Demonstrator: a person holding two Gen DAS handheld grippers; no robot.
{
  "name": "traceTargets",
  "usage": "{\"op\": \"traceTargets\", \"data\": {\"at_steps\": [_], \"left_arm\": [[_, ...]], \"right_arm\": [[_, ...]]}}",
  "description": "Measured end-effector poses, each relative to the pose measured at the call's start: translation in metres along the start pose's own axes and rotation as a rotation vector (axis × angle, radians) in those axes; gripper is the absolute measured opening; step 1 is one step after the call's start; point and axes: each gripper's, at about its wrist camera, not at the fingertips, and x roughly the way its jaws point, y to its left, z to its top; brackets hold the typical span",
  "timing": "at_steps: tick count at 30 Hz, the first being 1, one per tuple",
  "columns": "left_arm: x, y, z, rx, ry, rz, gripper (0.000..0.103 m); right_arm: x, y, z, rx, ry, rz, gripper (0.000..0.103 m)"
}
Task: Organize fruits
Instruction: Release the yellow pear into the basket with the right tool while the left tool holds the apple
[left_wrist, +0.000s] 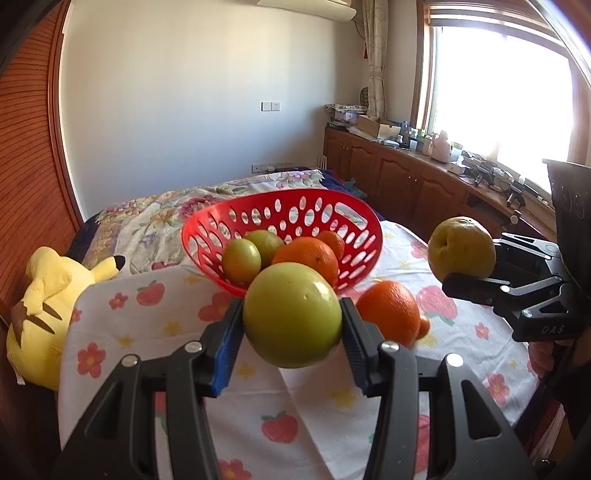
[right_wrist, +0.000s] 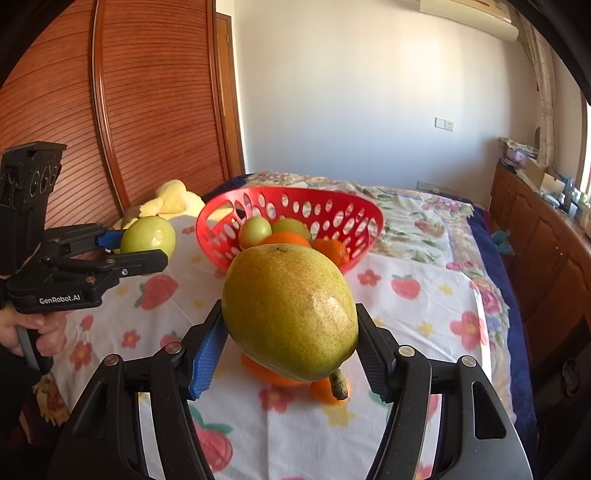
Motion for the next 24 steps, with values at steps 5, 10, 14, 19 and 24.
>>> {"op": "traceTargets", "data": {"at_steps": [5,10,14,19,24], "left_arm": [[0.012,0.009,0.018,0.009,-0.003,0.007,0.049],[0.03,0.016,0.033,0.007,0.001,0.008,0.049],[0.045,0.022,0.042,-0.002,0.008,0.01,0.049],[0.062,0.029,0.054,-0.001,0.012,0.014,0.049],[0.076,0.039,0.061,-0.011,0.02,0.014,0.049]], "right_arm": [[0.015,-0.007,0.018,-0.018,0.001,-0.006,0.067],[0.031,-0.015,0.036,-0.027,0.005,-0.003,0.067],[0.048,-0.024,0.052,-0.029,0.015,0.001,0.067],[0.073,-0.034,0.069,-0.038,0.042,0.017,0.067],[0.105,-0.041,0.083,-0.054,0.079,0.025,0.067]]}}
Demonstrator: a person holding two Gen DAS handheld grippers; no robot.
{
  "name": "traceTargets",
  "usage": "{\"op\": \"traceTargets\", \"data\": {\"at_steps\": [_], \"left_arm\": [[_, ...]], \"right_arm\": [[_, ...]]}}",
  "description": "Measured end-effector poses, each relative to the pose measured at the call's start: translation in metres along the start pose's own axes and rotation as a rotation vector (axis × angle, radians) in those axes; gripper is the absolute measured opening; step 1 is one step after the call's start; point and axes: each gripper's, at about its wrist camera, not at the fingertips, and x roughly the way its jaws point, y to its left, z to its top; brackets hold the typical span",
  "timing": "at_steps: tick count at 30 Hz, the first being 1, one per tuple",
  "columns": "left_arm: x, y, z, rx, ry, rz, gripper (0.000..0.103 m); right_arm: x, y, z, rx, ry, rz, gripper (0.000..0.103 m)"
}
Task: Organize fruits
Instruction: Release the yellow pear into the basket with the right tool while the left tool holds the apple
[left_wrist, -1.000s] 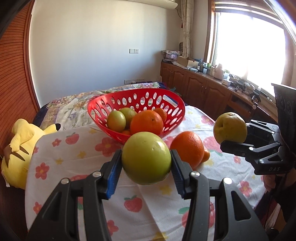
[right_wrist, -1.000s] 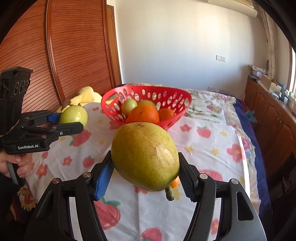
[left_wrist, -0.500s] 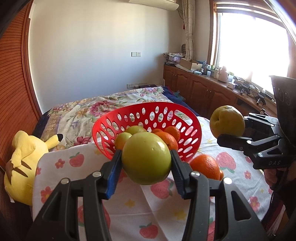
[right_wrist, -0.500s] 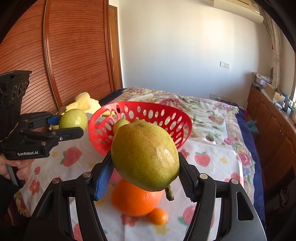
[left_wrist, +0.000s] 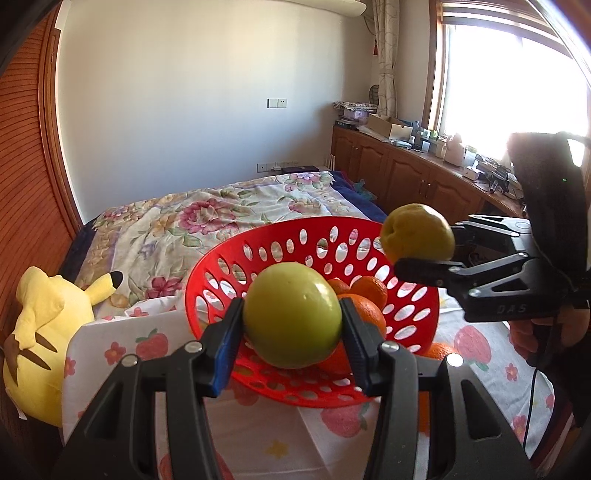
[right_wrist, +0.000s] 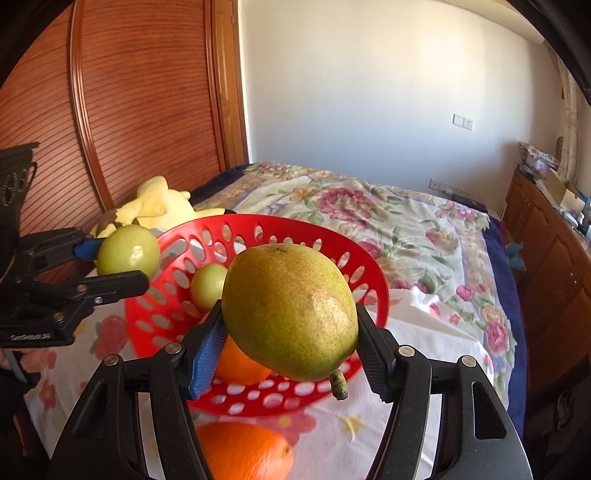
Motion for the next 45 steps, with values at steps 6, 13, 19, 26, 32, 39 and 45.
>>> {"op": "traceTargets", "data": {"at_steps": [6,13,19,26,32,39,45], "left_arm": [[0.015,0.005,0.006,0.009,0.014,0.011,0.049],[0.026,0.011,0.011,0.009,0.018,0.012,0.049],[0.03,0.011,0.01,0.01,0.023,0.011,0.049],[0.035,0.011,0.006,0.01,0.03,0.013,0.049],[0.036,0.01,0.003,0.01,0.03,0.014,0.049],[0.036,0.012,0.0,0.015,0.031,0.019,0.049],[0.038,0.008,0.002,0.024,0.04,0.021,0.05]], "right_arm": [[0.04,-0.006,0.012,-0.018,0.054,-0.006,0.067],[0.066,-0.01,0.017,-0.021,0.109,0.015,0.067],[0.079,-0.011,0.016,-0.016,0.145,0.026,0.067],[0.087,-0.007,0.016,-0.032,0.16,0.023,0.068],[0.089,-0.006,0.016,-0.038,0.153,0.01,0.068],[0.071,-0.01,0.024,-0.007,0.077,0.027,0.07],[0.058,-0.007,0.022,-0.014,0.051,0.024,0.07]]}}
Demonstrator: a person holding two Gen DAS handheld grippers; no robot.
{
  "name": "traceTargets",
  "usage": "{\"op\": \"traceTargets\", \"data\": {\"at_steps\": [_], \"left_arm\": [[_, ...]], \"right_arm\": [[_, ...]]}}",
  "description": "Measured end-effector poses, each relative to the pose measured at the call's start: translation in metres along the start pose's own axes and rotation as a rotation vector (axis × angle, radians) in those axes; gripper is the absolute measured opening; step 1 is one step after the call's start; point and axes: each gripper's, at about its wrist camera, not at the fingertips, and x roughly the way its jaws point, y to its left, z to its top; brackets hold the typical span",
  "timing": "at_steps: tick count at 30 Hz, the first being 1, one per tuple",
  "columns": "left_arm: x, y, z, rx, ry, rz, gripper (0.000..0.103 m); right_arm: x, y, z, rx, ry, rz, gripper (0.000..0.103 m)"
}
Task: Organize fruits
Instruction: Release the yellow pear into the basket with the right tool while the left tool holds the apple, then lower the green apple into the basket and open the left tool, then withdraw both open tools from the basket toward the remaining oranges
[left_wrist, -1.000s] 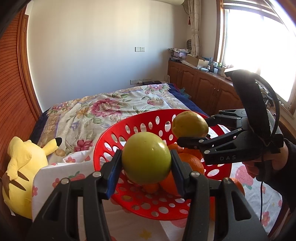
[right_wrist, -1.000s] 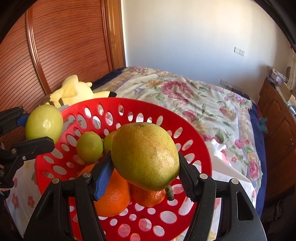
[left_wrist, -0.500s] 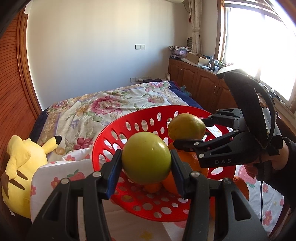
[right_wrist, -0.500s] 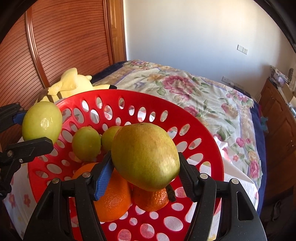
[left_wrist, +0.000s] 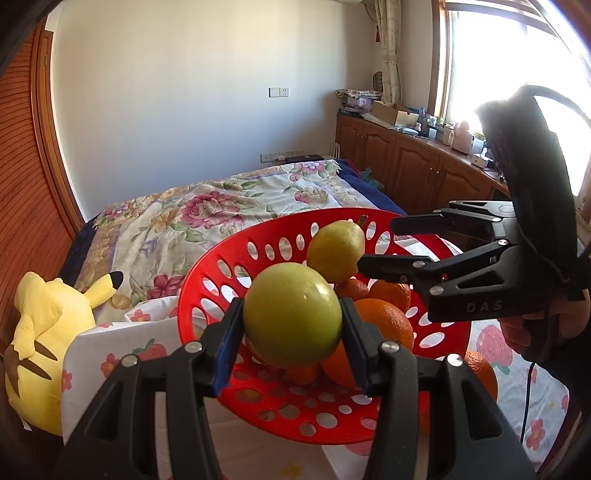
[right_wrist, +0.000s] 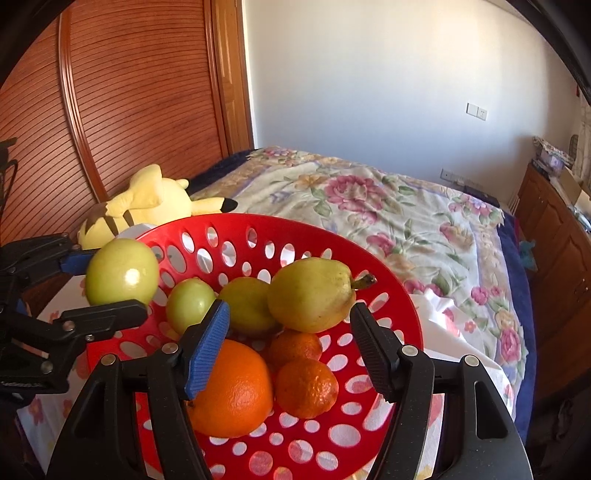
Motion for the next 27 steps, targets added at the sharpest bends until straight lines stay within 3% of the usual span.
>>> {"op": "traceTargets", "data": {"at_steps": [11,20,27], "left_arm": [[0.009,-0.008,-0.003,0.008,0.037,0.013,0.05],[-0.01,-0.011,-0.003,0.002,-0.009,0.013,0.054],[-0.038,-0.016,-0.024,-0.059,-0.043,-0.01,0.054]], "right_arm": [[-0.012,0.002,-0.012,-0.021,-0.016,-0.028,0.07],[-0.022,0.005,-0.018,0.004,-0.024,-0.008,0.07],[-0.049,0.012,-0.031,0.03,-0.049,-0.007,0.07]]}}
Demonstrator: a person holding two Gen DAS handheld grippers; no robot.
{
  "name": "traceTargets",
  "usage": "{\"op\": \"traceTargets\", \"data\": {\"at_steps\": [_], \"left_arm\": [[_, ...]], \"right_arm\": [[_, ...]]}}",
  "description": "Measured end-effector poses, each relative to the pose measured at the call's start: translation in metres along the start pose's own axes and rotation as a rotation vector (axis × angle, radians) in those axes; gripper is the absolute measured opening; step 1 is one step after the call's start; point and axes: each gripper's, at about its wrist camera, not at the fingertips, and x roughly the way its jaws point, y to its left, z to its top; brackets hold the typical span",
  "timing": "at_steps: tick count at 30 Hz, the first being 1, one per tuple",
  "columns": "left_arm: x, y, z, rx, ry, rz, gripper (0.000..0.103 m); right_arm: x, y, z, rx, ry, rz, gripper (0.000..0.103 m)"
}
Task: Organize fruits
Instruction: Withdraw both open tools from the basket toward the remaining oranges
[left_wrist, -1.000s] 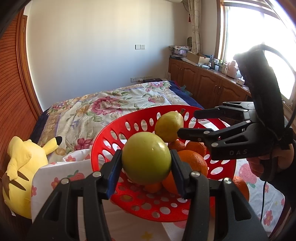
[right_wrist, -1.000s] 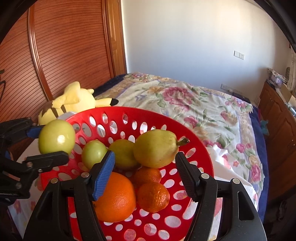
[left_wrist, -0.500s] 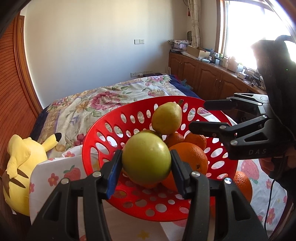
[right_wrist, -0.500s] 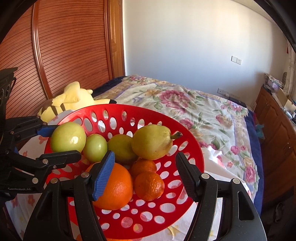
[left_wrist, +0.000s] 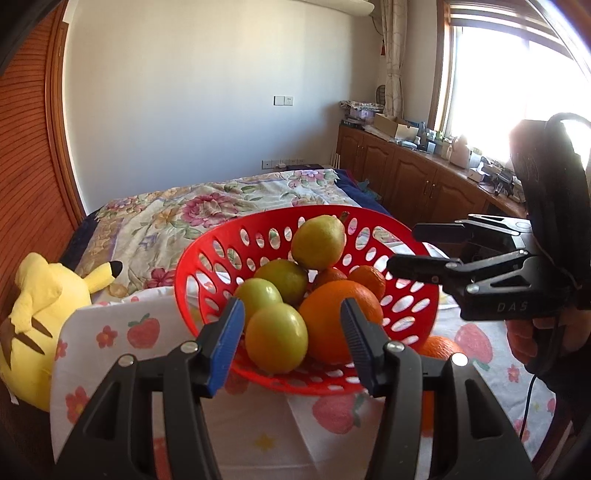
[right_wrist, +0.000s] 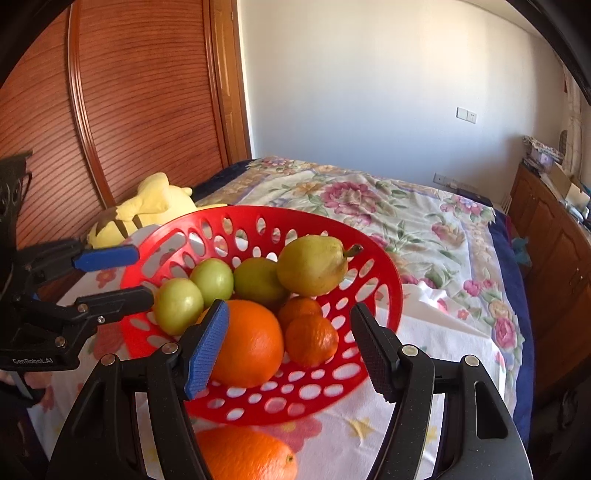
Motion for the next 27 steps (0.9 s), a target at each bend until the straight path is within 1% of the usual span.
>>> {"op": "traceTargets", "data": {"at_steps": [3,15,22,27], "left_arm": [[-0.013,-0.006,-0.011,-0.009,-0.005,-0.008,0.054],[-0.053,-0.037,-0.043,0.018,-0.014,-0.019,0.054],[-0.062,-0.057,-0.052,0.051,-0.012,-0.027,0.056],[-0.064,-0.067,-0.055,0.059,-0.01,-0.048,0.057]], "right_arm": [[-0.014,0.001,-0.006,0.006,-0.007,-0.013,0.07],[-0.08,0.007,-0.042,0.046,-0.055,-0.052,0.07],[-0.107,0.009,-0.064,0.075,-0.076,-0.068,0.07],[-0.119,0.005,-0.079,0.1,-0.083,-0.074,0.071]]}}
